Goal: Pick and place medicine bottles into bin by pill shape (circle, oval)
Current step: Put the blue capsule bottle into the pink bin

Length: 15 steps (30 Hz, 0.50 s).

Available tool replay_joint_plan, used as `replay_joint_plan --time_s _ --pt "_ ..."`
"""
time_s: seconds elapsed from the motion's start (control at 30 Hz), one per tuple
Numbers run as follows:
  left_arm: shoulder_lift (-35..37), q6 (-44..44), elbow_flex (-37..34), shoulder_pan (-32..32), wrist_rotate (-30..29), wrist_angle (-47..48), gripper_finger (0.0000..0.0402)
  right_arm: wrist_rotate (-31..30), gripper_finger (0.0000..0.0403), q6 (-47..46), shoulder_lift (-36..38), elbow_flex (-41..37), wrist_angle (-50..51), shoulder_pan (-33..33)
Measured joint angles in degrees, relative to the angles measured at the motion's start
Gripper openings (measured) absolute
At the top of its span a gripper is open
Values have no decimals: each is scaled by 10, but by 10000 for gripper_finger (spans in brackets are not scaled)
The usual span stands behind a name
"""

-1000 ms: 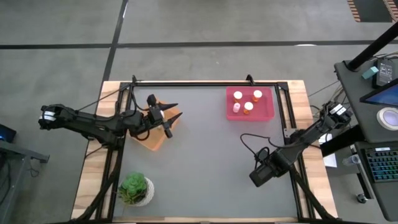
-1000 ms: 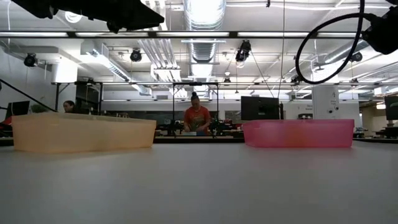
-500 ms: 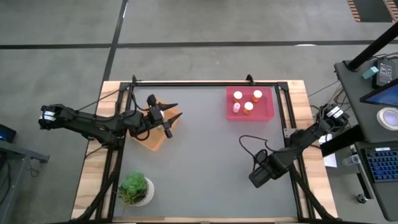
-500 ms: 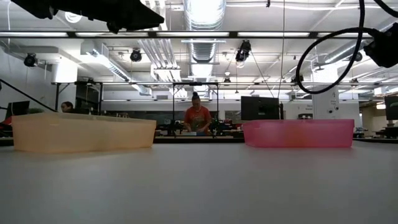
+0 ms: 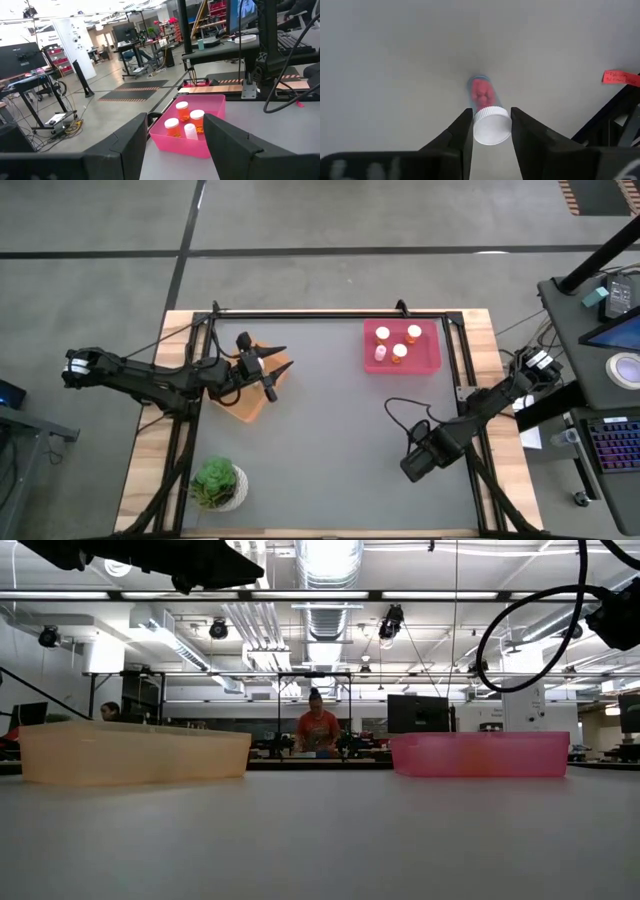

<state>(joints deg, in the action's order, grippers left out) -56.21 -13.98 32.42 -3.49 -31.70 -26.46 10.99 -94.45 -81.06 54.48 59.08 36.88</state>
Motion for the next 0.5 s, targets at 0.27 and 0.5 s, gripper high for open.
replay_joint_plan --time_s 0.27,0.5 --pt "0 0 0 0 0 0 179 0 107 13 7 0 -9 -2" --pt "0 1 0 0 0 0 179 -22 107 58 10 35 -7 -29"
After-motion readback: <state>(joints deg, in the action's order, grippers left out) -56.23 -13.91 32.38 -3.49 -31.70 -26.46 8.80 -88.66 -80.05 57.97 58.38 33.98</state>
